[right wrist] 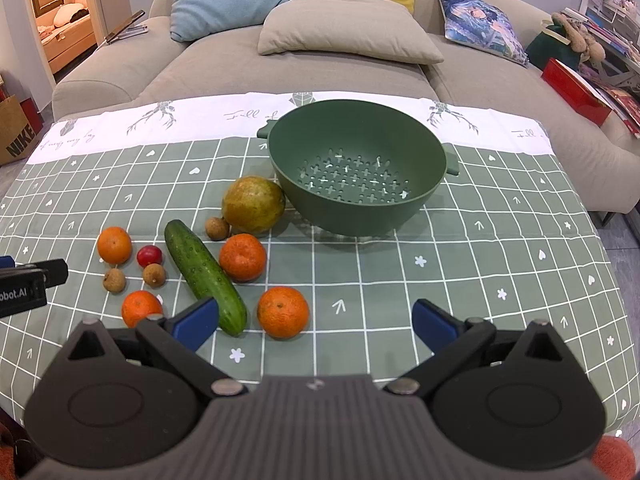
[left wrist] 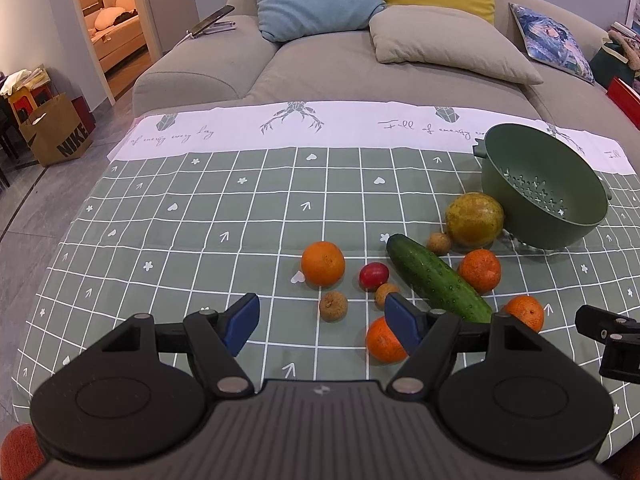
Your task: Organize fruits
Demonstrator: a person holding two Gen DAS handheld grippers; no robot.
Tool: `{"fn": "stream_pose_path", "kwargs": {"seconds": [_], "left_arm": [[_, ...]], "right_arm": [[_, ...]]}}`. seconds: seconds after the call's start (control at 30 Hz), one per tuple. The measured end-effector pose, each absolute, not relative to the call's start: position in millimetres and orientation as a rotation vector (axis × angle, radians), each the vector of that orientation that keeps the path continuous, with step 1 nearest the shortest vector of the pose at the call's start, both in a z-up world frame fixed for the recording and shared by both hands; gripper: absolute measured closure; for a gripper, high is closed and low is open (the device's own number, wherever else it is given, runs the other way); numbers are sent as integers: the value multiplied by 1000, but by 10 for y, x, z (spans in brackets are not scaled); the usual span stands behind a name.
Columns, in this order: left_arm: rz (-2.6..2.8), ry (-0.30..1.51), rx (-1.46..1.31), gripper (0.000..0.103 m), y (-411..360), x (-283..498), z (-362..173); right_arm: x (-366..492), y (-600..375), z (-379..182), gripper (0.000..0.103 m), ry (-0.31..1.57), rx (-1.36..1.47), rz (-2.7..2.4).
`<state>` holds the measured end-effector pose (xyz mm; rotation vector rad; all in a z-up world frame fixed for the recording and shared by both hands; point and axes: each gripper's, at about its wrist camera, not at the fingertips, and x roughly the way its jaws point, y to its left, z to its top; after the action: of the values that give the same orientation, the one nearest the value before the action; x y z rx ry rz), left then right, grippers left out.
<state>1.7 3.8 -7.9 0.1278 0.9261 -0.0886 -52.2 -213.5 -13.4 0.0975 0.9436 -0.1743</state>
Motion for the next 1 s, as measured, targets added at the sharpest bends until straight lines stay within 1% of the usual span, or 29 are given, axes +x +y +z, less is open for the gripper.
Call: {"fn": "stream_pose_path", "kwargs": {"seconds": [1.0], "left_arm": [[-81, 942, 118, 19, 63, 24, -115]], "right_arm": [[-501, -2104, -148, 4, 946, 98, -158]]}}
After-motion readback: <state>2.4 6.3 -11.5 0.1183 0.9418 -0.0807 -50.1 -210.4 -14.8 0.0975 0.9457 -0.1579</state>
